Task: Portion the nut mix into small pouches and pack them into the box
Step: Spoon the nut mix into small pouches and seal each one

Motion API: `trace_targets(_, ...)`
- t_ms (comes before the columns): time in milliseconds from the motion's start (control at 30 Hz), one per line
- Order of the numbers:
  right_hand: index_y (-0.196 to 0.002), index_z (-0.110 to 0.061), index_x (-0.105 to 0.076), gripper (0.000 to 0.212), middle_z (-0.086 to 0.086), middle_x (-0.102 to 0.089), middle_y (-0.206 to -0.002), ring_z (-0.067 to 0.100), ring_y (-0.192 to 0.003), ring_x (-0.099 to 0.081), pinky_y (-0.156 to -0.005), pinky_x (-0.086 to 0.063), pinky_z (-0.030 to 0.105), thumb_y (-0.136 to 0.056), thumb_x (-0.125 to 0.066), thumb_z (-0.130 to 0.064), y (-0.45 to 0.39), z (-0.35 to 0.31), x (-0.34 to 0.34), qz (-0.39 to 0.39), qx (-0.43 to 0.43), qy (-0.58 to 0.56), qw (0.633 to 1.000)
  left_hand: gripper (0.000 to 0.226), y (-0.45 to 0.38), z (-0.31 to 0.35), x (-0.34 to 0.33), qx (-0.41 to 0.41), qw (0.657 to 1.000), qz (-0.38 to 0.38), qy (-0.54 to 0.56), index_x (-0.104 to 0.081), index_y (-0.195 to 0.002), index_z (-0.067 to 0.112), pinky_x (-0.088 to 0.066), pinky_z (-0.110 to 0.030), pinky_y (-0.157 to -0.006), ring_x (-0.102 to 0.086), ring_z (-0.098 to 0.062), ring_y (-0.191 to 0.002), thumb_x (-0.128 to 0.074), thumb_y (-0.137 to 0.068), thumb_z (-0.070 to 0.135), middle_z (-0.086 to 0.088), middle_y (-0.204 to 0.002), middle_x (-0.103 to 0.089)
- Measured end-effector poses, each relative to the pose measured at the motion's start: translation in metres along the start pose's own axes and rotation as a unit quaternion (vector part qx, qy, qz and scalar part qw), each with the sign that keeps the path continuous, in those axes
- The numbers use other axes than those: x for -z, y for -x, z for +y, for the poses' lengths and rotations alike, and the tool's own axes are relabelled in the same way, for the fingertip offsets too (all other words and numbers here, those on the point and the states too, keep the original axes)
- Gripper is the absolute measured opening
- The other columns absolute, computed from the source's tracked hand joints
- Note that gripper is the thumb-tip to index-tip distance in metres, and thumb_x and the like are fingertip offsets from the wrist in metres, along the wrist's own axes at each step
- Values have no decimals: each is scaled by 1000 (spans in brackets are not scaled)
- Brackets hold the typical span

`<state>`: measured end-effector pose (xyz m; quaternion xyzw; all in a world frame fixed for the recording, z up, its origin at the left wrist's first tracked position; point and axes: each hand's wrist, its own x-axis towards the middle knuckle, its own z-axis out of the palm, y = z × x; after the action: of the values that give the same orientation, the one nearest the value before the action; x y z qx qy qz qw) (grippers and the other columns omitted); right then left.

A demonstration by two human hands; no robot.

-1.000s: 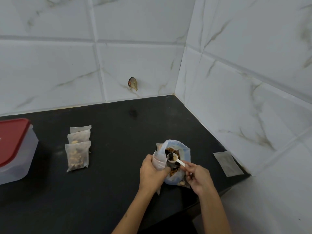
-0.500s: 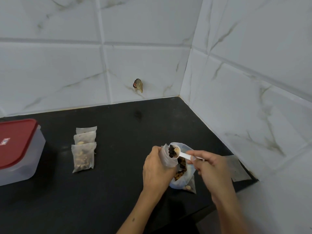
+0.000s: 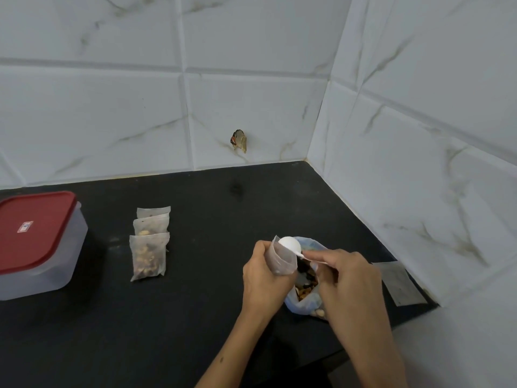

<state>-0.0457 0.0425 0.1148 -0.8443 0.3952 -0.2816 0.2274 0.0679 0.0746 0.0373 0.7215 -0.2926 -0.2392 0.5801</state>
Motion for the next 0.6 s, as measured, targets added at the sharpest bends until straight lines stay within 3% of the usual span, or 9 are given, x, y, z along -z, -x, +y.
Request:
trace_targets(100,-121,-17,-63,31,3,-63,-118,13,-106,-58,-94,-47,25,-91,-59,-16,-2,3,-6,-93,-110,17,989,37,1,-1,0,-11,1000,-7,7,-54,-97,21,-50,-12,-60,-64,-3,-80,-80,-71,16,3,-92,-65)
trace_targets(200,-108,-25,-71,26,-6,-70,-99,1,-85,-62,-69,-48,9,-89,-61,-10,-2,2,5,2,-78,-24,997,31,0,-1,0,2,1000,-3,-2,-53,-94,24,-50,-14,-59,-63,-2,-77,-78,-74,20,5,-89,-65)
trace_targets(267,-105,-25,-71,26,-7,-69,-99,-1,-81,-58,-61,-42,3,-89,-59,-8,-6,9,12,14,-77,-14,997,30,-1,-4,1,18,1000,3,-17,-52,-94,25,-50,-16,-59,-63,-4,-78,-76,-75,21,6,-89,-64)
trace_targets(367,-104,-18,-71,29,2,-68,-100,11,-87,-58,-65,-39,8,-90,-53,-3,-12,27,6,-90,-103,78,987,31,-1,-12,2,59,998,13,-24,-52,-94,24,-53,-21,-65,-62,-7,-83,-75,-74,18,5,-90,-62)
trace_targets(433,-105,-17,-70,30,6,-65,-106,20,-98,-59,-79,-43,20,-88,-50,-2,-19,34,-6,-164,-125,140,968,31,-1,-17,1,91,995,15,-29,-51,-92,23,-51,-22,-65,-61,-7,-84,-75,-73,17,6,-91,-61)
trace_targets(533,-127,-17,-54,36,9,-48,-128,22,-115,-50,-92,-42,29,-91,-56,-15,-41,22,-15,-298,-232,232,896,31,0,-22,-6,128,991,1,-25,-50,-92,21,-46,-21,-61,-61,-10,-83,-75,-72,19,3,-91,-62)
trace_targets(600,-135,-15,-43,48,10,-40,-132,21,-117,-47,-95,-42,30,-91,-60,-23,-46,13,-16,-355,-243,304,850,30,1,-25,-12,142,990,-10,-21,-50,-89,21,-47,-22,-61,-61,-11,-84,-74,-73,19,3,-90,-61)
